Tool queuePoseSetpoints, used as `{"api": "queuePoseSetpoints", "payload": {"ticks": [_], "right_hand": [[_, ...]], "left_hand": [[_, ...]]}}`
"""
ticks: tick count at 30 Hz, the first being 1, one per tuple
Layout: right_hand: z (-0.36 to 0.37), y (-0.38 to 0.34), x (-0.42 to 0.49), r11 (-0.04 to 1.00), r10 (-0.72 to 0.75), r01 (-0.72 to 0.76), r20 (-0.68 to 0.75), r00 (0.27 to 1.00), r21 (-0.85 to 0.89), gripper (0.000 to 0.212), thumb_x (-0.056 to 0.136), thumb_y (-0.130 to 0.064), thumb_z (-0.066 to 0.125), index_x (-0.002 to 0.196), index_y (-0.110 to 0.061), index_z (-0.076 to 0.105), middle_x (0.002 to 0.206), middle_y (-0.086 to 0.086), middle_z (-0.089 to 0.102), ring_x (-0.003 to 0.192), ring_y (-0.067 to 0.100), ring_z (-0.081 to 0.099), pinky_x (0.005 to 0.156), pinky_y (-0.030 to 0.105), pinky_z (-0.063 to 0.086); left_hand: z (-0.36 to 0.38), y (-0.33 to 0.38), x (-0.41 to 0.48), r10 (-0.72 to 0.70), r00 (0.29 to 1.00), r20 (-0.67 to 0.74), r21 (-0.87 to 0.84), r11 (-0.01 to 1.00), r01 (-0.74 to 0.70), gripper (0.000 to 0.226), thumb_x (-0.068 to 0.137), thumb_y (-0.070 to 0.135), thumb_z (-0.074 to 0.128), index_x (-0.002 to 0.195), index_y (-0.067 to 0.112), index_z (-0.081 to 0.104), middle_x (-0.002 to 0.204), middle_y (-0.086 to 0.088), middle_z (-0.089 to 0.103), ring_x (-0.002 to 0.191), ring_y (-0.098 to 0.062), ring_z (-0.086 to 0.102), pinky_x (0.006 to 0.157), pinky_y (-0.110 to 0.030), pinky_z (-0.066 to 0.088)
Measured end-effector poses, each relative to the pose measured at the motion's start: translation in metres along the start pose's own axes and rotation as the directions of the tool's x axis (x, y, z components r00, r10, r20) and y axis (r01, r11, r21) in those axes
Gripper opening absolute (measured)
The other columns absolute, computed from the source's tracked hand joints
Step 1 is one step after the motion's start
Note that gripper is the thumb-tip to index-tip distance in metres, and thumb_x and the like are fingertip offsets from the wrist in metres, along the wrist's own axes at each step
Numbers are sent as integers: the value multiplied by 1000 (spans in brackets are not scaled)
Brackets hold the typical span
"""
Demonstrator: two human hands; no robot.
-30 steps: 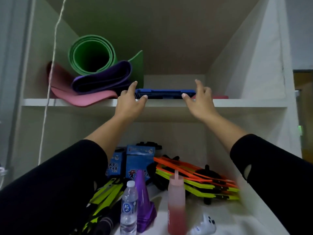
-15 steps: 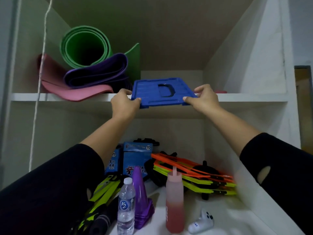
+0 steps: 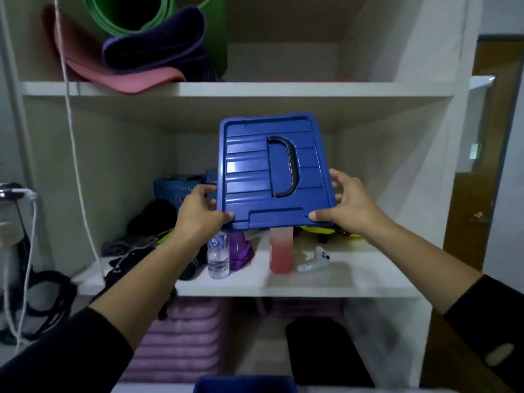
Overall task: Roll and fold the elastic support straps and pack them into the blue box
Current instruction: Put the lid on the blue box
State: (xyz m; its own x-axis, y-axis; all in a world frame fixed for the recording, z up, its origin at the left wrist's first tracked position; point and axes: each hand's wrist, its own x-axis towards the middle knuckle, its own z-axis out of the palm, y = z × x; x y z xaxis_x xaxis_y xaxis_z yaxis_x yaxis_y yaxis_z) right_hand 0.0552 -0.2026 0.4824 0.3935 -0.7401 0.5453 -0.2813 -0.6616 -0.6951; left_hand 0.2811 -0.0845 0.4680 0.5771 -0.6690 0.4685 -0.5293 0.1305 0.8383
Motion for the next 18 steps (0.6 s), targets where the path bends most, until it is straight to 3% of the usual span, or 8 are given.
{"api": "queuePoseSetpoints", "payload": {"ticks": [3, 5, 8, 12, 14, 16, 18], "right_hand": [[23, 35, -49, 999, 29, -28, 32, 999, -45, 100, 40, -42, 86, 130, -35, 44, 122, 5, 54, 107, 21, 59, 95, 44, 51], [39, 57, -84, 999, 33, -32, 58, 998, -29, 93, 46, -32, 88, 130, -34, 46, 123, 4, 52, 110, 17, 55, 95, 37, 50], [68, 85, -139, 992, 122, -123, 93, 988, 11, 80, 53, -13, 88, 120, -33, 50, 111, -4, 48, 107, 18, 52, 91, 32, 49], [111, 131, -197, 949, 310, -315, 189, 932, -8, 99, 37, -43, 84, 127, -32, 45, 114, 5, 52, 106, 22, 55, 92, 46, 52], [128, 146, -219, 924, 379, -378, 238, 894, -49, 102, 35, -43, 84, 127, -29, 43, 116, 4, 49, 109, 20, 52, 95, 45, 50], [142, 153, -240, 897, 440, -430, 273, 855, -98, 94, 39, -33, 87, 121, -28, 42, 114, 0, 45, 112, 19, 48, 98, 40, 46], [155, 163, -258, 870, 491, -476, 303, 817, -128, 86, 36, -36, 85, 111, -31, 44, 114, -1, 50, 111, 19, 50, 96, 36, 46]], "left_hand": [[6, -43, -47, 30, 999, 17, 118, 992, -32, 51, 75, 5, 73, 119, 11, 49, 99, -4, 59, 81, -20, 59, 73, -33, 48], [10, -78, -75, 29, 998, 47, 195, 980, -37, 52, 71, 8, 75, 118, 10, 52, 105, -11, 60, 80, -23, 63, 75, -36, 53], [15, -133, -116, -61, 991, 120, 289, 957, 24, 53, 68, 16, 75, 117, 12, 53, 108, -10, 60, 94, -25, 62, 85, -42, 53], [21, -181, -168, -245, 956, 161, 339, 923, 180, 48, 71, 8, 73, 114, 10, 53, 110, -12, 53, 89, -28, 60, 83, -37, 51], [24, -196, -191, -318, 934, 165, 392, 890, 233, 46, 71, 3, 71, 114, 7, 53, 109, -14, 48, 94, -32, 57, 84, -36, 49], [26, -211, -211, -404, 895, 192, 436, 852, 291, 47, 72, 1, 68, 117, 5, 52, 108, -13, 44, 102, -35, 53, 90, -36, 46], [28, -224, -225, -483, 848, 219, 464, 816, 345, 50, 75, 0, 64, 123, 5, 48, 106, -10, 39, 100, -31, 50, 94, -33, 42]]}}
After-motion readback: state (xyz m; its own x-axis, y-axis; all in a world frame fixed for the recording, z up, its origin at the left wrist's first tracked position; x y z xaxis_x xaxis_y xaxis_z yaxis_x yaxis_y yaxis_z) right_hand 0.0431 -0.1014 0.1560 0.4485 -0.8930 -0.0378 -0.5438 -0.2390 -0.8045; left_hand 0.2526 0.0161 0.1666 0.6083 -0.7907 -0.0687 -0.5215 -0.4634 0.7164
